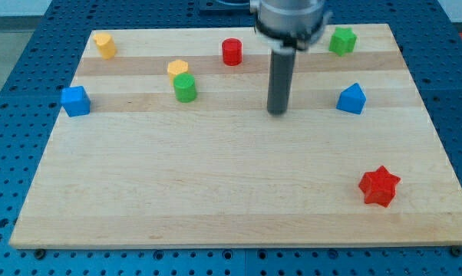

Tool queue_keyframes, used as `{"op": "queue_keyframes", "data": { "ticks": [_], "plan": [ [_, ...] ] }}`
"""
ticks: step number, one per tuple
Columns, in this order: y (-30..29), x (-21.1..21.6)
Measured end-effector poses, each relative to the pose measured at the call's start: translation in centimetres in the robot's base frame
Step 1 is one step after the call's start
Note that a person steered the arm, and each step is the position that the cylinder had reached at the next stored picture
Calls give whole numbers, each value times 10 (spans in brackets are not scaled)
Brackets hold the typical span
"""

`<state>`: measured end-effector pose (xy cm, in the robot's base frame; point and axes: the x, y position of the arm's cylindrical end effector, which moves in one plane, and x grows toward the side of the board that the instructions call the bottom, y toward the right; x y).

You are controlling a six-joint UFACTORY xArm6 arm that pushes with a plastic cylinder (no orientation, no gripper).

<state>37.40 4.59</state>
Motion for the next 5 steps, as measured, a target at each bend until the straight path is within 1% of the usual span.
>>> {"op": "queue_keyframes", "data": {
  "ticks": [1,3,4,5],
  "plan": [
    [-66,-33],
    [-171,-27],
    [-183,7],
    [-183,45]
  ]
}}
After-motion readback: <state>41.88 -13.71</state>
